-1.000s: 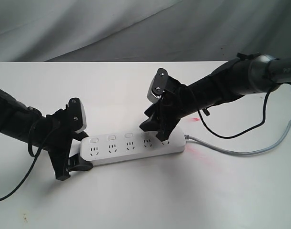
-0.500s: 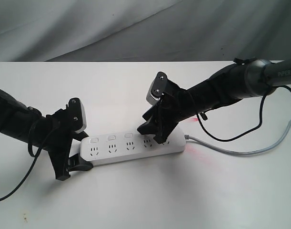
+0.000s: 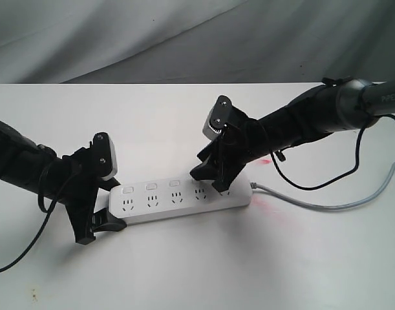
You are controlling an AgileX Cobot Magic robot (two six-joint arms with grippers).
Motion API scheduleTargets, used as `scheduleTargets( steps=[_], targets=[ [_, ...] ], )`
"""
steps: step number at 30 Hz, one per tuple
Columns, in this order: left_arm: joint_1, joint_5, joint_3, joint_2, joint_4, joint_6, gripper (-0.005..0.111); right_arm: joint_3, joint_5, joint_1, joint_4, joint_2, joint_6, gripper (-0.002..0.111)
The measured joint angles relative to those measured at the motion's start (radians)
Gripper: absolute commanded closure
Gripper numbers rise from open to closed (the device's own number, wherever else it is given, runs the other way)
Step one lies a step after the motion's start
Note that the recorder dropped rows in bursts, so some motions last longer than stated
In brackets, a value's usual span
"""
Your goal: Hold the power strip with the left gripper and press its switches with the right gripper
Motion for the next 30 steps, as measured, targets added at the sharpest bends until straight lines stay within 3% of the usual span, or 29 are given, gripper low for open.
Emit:
scheduleTargets(
  steps=[30],
  targets=[
    [0.0, 0.0, 0.0, 0.0, 0.0, 0.0, 0.061, 0.019, 0.034, -0.012, 0.052, 0.019, 0.002, 0.062]
  ],
)
